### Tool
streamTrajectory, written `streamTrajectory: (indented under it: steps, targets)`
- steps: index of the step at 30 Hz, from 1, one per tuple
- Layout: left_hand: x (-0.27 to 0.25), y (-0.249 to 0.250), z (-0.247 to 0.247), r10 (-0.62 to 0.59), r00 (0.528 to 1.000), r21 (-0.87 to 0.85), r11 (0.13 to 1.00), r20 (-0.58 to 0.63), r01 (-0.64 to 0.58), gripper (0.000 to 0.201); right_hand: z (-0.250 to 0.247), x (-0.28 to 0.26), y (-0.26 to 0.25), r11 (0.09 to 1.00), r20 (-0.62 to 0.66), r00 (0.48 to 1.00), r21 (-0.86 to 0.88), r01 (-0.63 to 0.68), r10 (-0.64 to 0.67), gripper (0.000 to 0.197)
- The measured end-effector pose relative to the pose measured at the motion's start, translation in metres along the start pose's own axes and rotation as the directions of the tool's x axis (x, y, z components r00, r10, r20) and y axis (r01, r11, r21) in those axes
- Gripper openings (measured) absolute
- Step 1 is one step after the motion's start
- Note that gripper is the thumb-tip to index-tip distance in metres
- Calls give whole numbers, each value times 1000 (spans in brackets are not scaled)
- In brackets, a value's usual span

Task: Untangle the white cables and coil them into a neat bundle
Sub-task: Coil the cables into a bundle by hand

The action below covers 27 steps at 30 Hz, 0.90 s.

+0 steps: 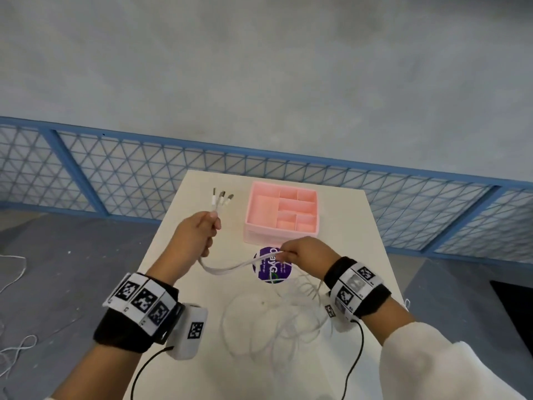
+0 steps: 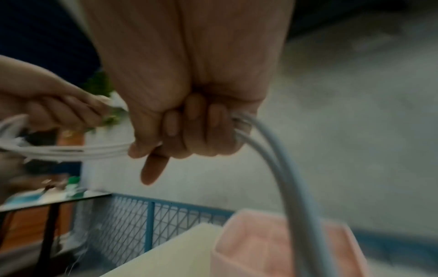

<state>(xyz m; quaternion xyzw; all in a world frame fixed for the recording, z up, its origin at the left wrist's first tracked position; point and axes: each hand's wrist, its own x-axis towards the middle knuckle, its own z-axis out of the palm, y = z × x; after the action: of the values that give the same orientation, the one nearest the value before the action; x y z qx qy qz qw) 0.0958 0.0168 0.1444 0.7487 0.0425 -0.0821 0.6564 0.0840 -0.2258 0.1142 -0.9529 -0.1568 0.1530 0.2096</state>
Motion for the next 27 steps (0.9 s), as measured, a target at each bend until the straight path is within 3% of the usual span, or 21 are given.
streamTrajectory:
  steps: [2, 4, 7, 10, 12, 14, 17, 19, 20, 21, 23, 24, 27]
  targets:
    - [3, -13, 5, -40, 997, 98, 994, -72, 47, 33, -7, 1, -21, 966, -50, 993, -243, 89, -104, 30]
    - [6, -22, 12, -59, 996, 100, 993, -63, 65, 31, -9, 1, -38, 921, -91, 973, -350, 169, -213, 29]
    - [3, -24, 27, -168, 985, 31, 986, 44, 166, 28, -11, 4, -53, 889, -96, 942, -375, 264, -320, 26]
    - [-4, -21, 38, -248, 935, -17, 965, 252, 261, 15, -12, 9, -58, 883, -78, 926, -340, 324, -369, 21]
    - [-9, -21, 41, -195, 893, 157, 977, 406, 142, 18, -13, 11, -60, 866, -24, 930, -372, 333, -368, 21]
    - [-10, -25, 39, -131, 844, 394, 914, 520, -101, 29, -13, 12, -61, 860, 29, 938, -392, 328, -345, 20]
    - [-7, -31, 35, -129, 832, 674, 659, 539, -334, 33, -14, 9, -57, 894, 12, 946, -322, 310, -324, 18]
    - [-7, -30, 36, -126, 827, 740, 534, 548, -409, 32, -16, 6, -52, 948, -26, 960, -170, 269, -278, 24]
    - [-7, -29, 37, -112, 811, 712, 558, 574, -427, 30, -17, 6, -49, 963, -33, 967, -106, 247, -252, 27]
    - [-8, -28, 37, -95, 791, 635, 657, 604, -407, 28, -18, 7, -47, 971, -31, 972, -61, 229, -231, 28]
    - [-6, -26, 36, -75, 778, 392, 891, 624, -228, 26, -21, 12, -38, 979, -26, 980, 39, 200, -199, 24]
    - [-5, -25, 32, -82, 787, 272, 956, 612, -112, 25, -23, 15, -31, 978, -26, 983, 101, 184, -183, 23]
    - [-3, -20, 17, -94, 804, 112, 993, 587, 35, 24, -31, 22, -8, 975, 0, 989, 173, 142, -145, 14]
